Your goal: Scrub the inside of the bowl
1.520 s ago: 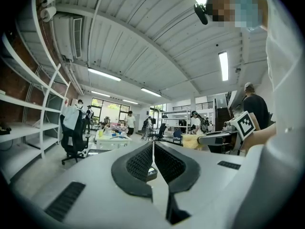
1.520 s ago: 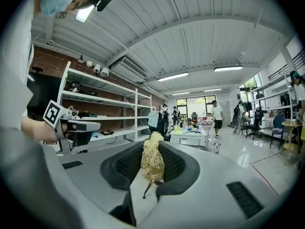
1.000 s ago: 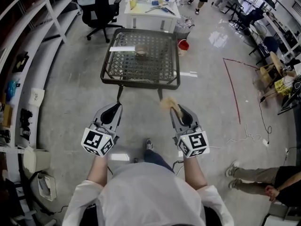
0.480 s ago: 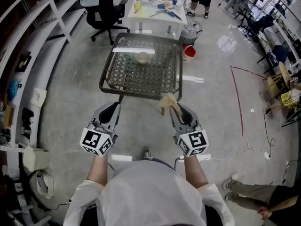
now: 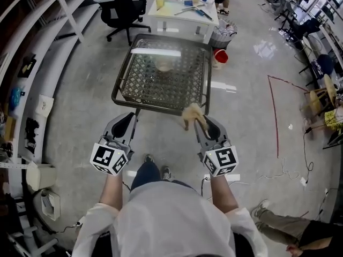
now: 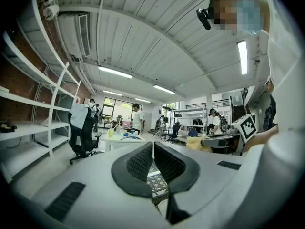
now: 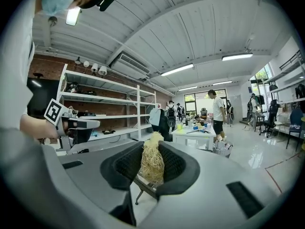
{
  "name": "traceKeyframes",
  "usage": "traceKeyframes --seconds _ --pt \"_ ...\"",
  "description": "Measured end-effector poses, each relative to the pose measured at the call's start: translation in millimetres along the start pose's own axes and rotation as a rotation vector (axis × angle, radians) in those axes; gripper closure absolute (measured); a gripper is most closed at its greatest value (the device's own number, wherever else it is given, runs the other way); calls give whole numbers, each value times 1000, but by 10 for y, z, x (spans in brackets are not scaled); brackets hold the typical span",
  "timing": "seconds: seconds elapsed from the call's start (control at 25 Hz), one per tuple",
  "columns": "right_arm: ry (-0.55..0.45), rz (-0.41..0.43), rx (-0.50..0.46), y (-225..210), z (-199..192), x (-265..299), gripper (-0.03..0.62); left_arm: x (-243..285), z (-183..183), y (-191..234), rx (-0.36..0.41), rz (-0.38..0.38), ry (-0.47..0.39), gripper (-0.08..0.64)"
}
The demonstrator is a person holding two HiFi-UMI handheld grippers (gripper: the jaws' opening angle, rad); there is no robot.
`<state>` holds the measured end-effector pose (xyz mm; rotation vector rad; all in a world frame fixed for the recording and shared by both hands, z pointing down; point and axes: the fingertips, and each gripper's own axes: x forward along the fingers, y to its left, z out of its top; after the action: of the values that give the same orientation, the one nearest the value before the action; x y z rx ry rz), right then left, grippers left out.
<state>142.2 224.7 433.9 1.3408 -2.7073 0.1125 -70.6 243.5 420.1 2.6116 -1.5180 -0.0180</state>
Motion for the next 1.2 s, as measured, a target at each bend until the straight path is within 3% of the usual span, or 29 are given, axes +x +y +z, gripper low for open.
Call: traceKeyframes --seconds 0.24,0.8,1.2 --pt "6 -14 6 -44 2 306 492 203 -50 256 -16 -18 12 525" --pt "1 -85 9 -215 223 1295 492 942 138 1012 -11 -138 19 525" --pt "8 -153 31 -347 208 1678 492 1336 107 1380 -11 -200 39 525"
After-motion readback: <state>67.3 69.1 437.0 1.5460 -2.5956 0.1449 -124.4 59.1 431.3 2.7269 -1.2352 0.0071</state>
